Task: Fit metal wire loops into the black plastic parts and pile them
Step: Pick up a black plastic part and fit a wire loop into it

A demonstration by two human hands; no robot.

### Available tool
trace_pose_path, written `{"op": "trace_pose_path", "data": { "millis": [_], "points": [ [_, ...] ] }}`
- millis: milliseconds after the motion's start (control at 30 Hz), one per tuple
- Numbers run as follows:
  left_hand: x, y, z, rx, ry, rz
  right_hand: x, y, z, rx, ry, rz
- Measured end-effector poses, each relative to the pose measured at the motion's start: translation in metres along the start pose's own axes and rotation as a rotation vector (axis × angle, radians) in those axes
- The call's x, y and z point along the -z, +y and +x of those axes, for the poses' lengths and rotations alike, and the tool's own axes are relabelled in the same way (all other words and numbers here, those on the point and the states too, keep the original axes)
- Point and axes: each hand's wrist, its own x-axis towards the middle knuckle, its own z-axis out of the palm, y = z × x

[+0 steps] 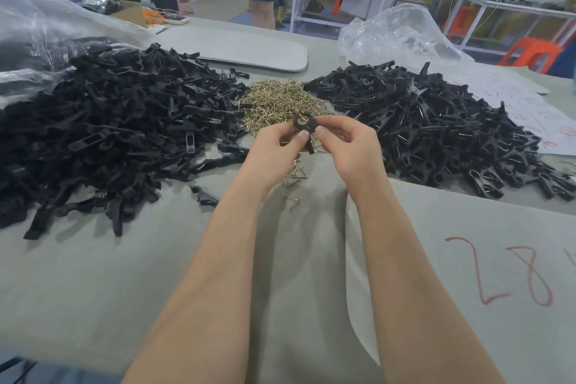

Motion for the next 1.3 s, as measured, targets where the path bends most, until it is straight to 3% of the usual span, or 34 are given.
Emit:
{"op": "trace_pose_path", "data": {
  "millis": [267, 533, 633, 700, 733, 800, 867, 1000, 1200, 1300],
  "points": [
    [0.001, 0.001, -0.001, 0.034, -0.05, -0.153, 0.002, 0.0, 0.0, -0.038, -0.044, 0.032],
    [0.005, 0.008, -0.003, 0.11, -0.029, -0.319, 0.0, -0.004, -0.002, -0.236, -0.213, 0.468],
    [0.007, 0.008, -0.001, 0.146, 0.034, -0.469, -0.007, -0.004, -0.001, -0.31, -0.151, 0.508],
    [0.01, 0.008, 0.001, 0.183, 0.165, -0.655, -0.01, 0.001, 0.0, -0.302, -0.05, 0.278],
    [0.013, 0.009, 0.002, 0.211, 0.224, -0.779, -0.011, 0.005, 0.0, -0.252, -0.039, 0.031],
    [0.02, 0.01, 0.003, 0.271, 0.289, -1.029, -0.014, 0.011, -0.003, -0.14, -0.153, -0.489],
    [0.025, 0.012, 0.001, 0.322, 0.306, -1.247, -0.021, 0.016, -0.007, -0.113, -0.319, -0.757],
    [0.029, 0.011, 0.0, 0.37, 0.352, -1.455, -0.032, 0.021, -0.009, -0.056, -0.292, -0.804],
    [0.028, 0.004, 0.001, 0.469, 0.396, -1.318, -0.034, 0.019, -0.009, -0.065, -0.26, -0.795],
    [0.027, 0.005, 0.001, 0.475, 0.425, -1.395, -0.029, 0.013, -0.011, -0.093, -0.322, -0.782]
  ]
}}
